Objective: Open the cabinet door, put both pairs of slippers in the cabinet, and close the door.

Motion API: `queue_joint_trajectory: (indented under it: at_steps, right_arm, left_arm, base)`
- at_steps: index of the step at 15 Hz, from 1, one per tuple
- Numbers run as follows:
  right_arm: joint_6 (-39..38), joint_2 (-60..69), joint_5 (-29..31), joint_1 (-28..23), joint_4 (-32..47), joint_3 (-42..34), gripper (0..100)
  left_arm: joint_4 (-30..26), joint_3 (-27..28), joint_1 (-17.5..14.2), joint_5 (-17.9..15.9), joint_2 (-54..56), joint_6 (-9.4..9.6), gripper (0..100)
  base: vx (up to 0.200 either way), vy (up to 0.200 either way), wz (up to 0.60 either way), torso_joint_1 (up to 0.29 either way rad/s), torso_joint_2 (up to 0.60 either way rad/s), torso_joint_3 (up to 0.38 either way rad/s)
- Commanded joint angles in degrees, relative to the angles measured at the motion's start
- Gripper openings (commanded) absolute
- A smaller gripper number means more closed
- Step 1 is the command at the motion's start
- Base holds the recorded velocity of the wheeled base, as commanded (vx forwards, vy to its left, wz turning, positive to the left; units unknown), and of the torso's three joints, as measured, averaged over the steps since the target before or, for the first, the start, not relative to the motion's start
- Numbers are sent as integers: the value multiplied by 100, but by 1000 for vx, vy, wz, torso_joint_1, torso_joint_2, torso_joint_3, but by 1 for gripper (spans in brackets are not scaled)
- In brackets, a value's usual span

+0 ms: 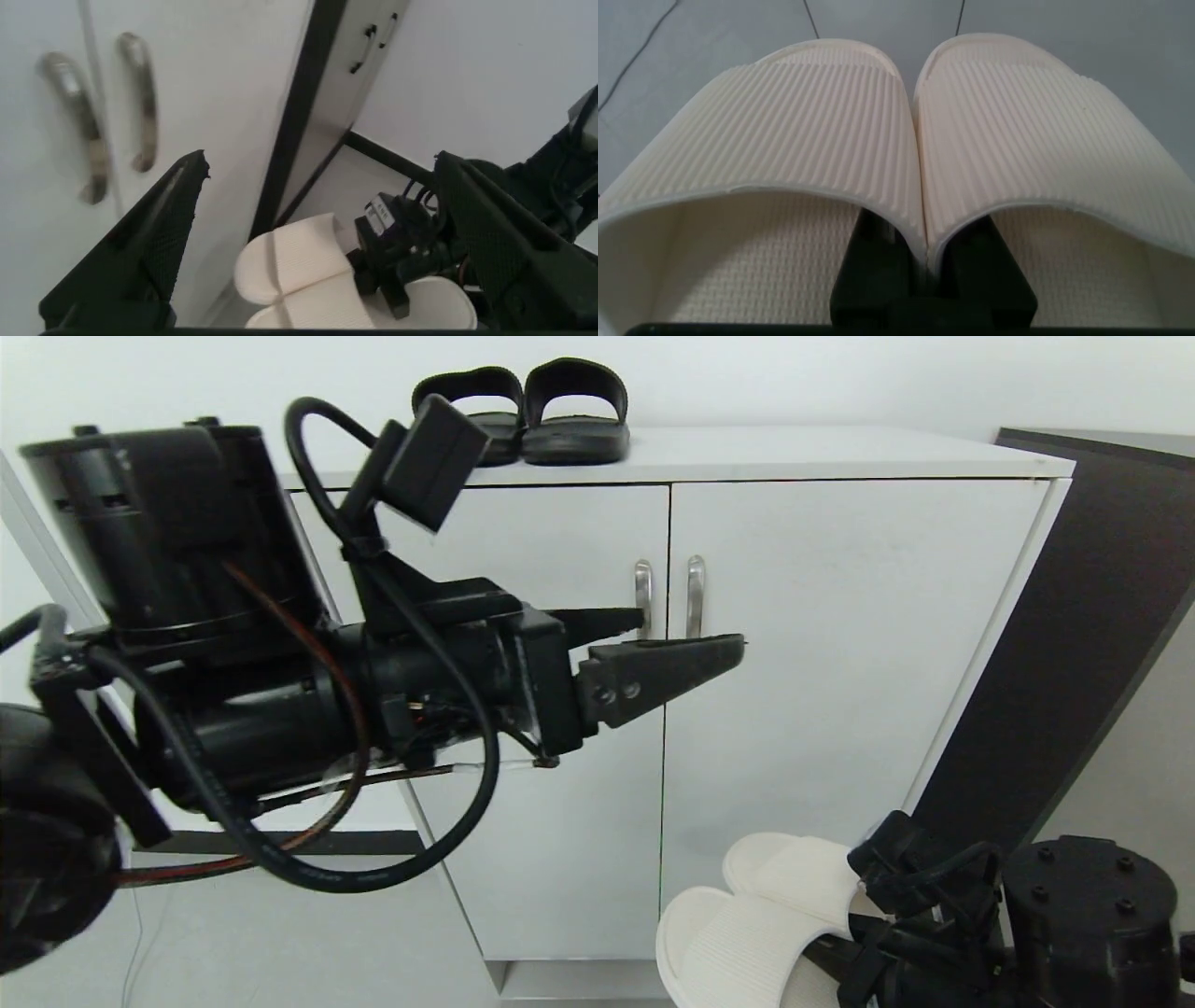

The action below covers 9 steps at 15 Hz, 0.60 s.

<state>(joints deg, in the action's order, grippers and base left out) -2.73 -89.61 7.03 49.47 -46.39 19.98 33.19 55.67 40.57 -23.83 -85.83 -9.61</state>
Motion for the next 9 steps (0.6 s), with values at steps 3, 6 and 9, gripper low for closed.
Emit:
queue_joint_trajectory:
  at_steps: [3, 6, 9]
  right_arm:
    - [1, -21, -9, 10, -2, -73, 0]
    - [1, -30, -9, 54, -11, -73, 0]
    - [1, -65, -9, 54, -2, -82, 0]
  left_arm:
    - [-6, 550, 214, -359, -610, -340, 100]
    - [-6, 840, 206, -579, -962, -525, 100]
    - [-6, 919, 188, -306, -1120, -507, 100]
  base:
    - [0, 0, 0, 0, 0, 0]
    - [0, 0, 0, 0, 0, 0]
    - [0, 0, 0, 0, 0, 0]
